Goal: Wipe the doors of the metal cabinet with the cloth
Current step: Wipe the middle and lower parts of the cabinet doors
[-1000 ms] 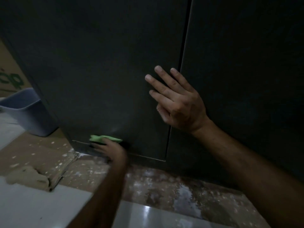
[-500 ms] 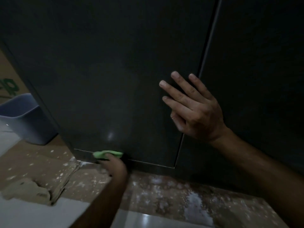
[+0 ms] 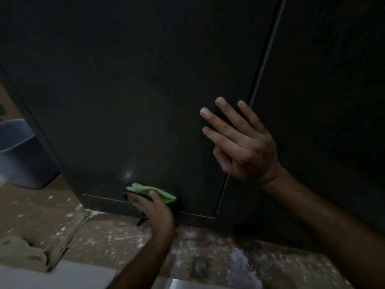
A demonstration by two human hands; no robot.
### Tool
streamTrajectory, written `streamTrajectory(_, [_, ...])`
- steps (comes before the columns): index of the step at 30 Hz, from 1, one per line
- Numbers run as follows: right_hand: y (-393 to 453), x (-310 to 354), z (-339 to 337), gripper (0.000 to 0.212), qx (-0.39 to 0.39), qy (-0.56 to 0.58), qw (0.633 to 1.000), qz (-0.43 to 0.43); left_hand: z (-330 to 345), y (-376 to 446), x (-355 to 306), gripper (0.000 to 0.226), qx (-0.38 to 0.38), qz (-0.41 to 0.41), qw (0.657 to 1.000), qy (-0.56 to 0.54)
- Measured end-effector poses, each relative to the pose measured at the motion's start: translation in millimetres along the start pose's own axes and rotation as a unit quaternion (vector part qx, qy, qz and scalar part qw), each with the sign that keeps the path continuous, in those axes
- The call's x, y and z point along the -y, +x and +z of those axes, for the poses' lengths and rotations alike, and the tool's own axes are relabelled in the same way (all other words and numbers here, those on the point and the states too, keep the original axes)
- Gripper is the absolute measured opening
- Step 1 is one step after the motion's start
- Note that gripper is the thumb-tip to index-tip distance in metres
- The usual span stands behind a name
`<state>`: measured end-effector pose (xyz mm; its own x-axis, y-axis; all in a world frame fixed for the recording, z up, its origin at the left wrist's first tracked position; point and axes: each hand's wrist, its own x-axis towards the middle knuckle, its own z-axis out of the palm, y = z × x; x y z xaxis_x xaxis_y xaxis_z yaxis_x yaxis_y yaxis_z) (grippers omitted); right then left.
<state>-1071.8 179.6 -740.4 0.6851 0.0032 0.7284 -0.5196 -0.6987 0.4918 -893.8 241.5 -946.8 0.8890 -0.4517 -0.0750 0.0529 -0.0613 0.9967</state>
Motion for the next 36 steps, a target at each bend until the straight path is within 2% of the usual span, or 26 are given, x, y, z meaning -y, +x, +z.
streamTrajectory(2, [0.1,-1.7,-2.2,0.031,0.011,0.008,1.000,-0.002,-11.1,7.7,-2.9,0.060,0.000,0.034,0.999,0.016])
streamTrajectory(3, [0.2,-2.0,-3.3,0.031,0.017,0.013,1.000,-0.003,-20.3,27.3,-1.3,0.059,-0.022,0.077,0.995,0.057])
streamTrajectory(4, [0.0,-2.1,-4.4,0.032,0.022,0.015,1.000,-0.006,-30.5,50.8,-10.3,0.058,-0.055,0.079,0.994,0.044])
streamTrajectory(6, [0.1,-3.7,-5.8,0.032,0.026,0.017,0.999,-0.011,-38.0,99.9,-30.6,0.054,-0.149,0.015,0.989,-0.009])
streamTrajectory(7, [0.8,-4.0,-6.2,0.033,0.026,0.018,0.999,-0.011,-37.6,110.0,-44.3,0.053,-0.178,0.009,0.984,-0.012])
streamTrajectory(8, [1.2,-3.6,-6.8,0.033,0.024,0.022,0.999,-0.007,-33.3,104.5,-60.7,0.055,-0.189,0.040,0.981,-0.029])
streamTrajectory(10, [0.7,-1.6,-7.8,0.036,0.018,0.035,0.999,0.005,-12.4,67.1,-80.8,0.060,-0.173,0.195,0.965,0.003])
streamTrajectory(12, [0.0,-1.2,-7.8,0.040,0.006,0.057,0.998,0.019,16.7,12.5,-83.2,0.067,-0.096,0.322,0.940,0.064])
streamTrajectory(13, [-0.5,-2.6,-7.6,0.043,0.004,0.071,0.997,0.024,30.4,-13.4,-71.9,0.070,-0.043,0.391,0.914,0.103])
streamTrajectory(14, [-1.3,-5.0,-8.1,0.045,0.005,0.086,0.996,0.025,38.0,-37.7,-60.6,0.073,0.023,0.464,0.874,0.144])
streamTrajectory(15, [-2.2,-7.7,-9.5,0.048,0.009,0.099,0.995,0.022,39.9,-54.0,-43.7,0.073,0.083,0.547,0.808,0.202])
streamTrajectory(17, [-3.7,-12.0,-14.4,0.053,0.023,0.118,0.993,0.010,28.9,-55.9,-10.4,0.072,0.168,0.676,0.649,0.306])
streamTrajectory(18, [-4.5,-13.0,-17.6,0.055,0.031,0.122,0.992,0.005,18.9,-48.7,-0.9,0.070,0.183,0.707,0.593,0.338])
streamTrajectory(19, [-5.3,-14.6,-21.1,0.056,0.036,0.120,0.992,0.001,11.5,-41.4,2.7,0.068,0.189,0.718,0.572,0.349])
streamTrajectory(21, [-11.9,-20.4,-29.9,0.055,0.045,0.110,0.993,0.007,4.0,-33.0,-5.2,0.063,0.183,0.711,0.588,0.340])
streamTrajectory(25, [-35.1,-38.8,-54.7,0.051,0.042,0.096,0.993,0.050,43.2,-57.3,-83.8,0.062,0.101,0.637,0.736,0.206])
streamTrajectory(26, [-40.2,-42.7,-61.3,0.049,0.040,0.099,0.992,0.063,57.2,-66.7,-109.7,0.061,0.090,0.623,0.758,0.168])
streamTrajectory(27, [-44.9,-46.1,-67.4,0.047,0.035,0.100,0.991,0.076,68.6,-75.4,-132.1,0.060,0.082,0.621,0.766,0.145])
streamTrajectory(29, [-55.3,-49.3,-77.8,0.041,0.022,0.084,0.992,0.097,81.8,-85.9,-149.4,0.063,0.082,0.643,0.748,0.140])
streamTrajectory(30, [-60.6,-49.3,-82.1,0.038,0.014,0.071,0.992,0.104,82.7,-87.7,-142.7,0.067,0.092,0.668,0.722,0.157])
streamTrajectory(33, [-72.4,-42.9,-87.5,0.030,0.007,0.056,0.992,0.117,61.9,-92.9,-93.5,0.082,0.163,0.756,0.572,0.273])
streamTrajectory(34, [-74.3,-38.5,-88.4,0.028,0.018,0.066,0.991,0.111,52.5,-92.4,-81.7,0.082,0.199,0.764,0.539,0.293])
streamTrajectory(35, [-74.7,-32.8,-88.0,0.026,0.035,0.086,0.990,0.106,45.3,-90.6,-76.7,0.080,0.233,0.758,0.538,0.284])
streamTrajectory(36, [-74.5,-28.0,-86.6,0.025,0.054,0.114,0.986,0.107,41.1,-90.2,-79.2,0.076,0.269,0.738,0.565,0.253])
